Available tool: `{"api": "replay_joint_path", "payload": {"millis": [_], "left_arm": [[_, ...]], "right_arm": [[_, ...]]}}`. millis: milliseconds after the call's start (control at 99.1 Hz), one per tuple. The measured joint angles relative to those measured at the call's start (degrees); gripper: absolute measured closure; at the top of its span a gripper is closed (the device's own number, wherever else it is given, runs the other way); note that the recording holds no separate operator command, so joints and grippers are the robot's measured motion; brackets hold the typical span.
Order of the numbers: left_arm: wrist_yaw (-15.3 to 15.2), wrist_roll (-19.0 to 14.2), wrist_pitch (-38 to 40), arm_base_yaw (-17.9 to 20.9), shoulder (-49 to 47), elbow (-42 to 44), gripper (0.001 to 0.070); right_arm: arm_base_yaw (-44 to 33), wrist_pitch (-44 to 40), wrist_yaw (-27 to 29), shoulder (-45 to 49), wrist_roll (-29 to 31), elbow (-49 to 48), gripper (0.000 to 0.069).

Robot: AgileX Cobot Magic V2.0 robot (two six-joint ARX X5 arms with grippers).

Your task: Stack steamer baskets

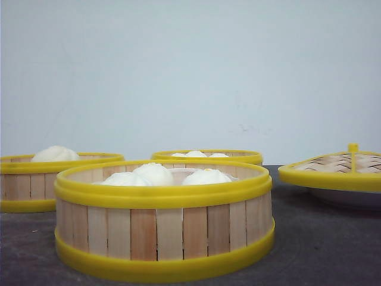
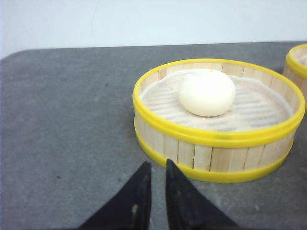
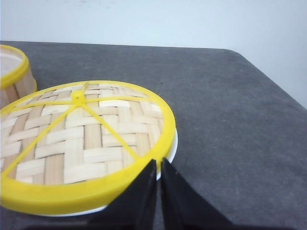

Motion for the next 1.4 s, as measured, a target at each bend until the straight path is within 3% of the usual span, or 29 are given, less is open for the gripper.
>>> {"api": "replay_joint_path", "payload": {"millis": [202, 373, 635, 1069, 1402], "left_arm": [[0.0, -5.4, 0.0, 0.0, 0.0, 0.0, 0.0681], [0.0, -6.23, 0.0, 0.0, 0.0, 0.0, 0.0681], [0.0, -6.97, 0.0, 0.0, 0.0, 0.0, 0.0681], [-0.42, -13.86, -0.61, 0.0, 0.57, 0.46, 0.0685], [-2.25, -16.9, -0.81, 0.0, 15.39, 15.3, 0.0685]], "right_arm": [[0.0, 0.0, 0.0, 0.0, 0.0, 0.0, 0.0681], [0.0, 0.0, -0.02, 0.0, 0.74, 0.0, 0.0681], [0.0, 0.02, -0.02, 0.0, 8.59, 0.0, 0.0681], [0.0, 0.87, -0.04, 0.09, 19.17, 0.46, 0.0682], [0.04, -1.16, -0.17, 13.94, 20.48, 16.11, 0.0683]]}}
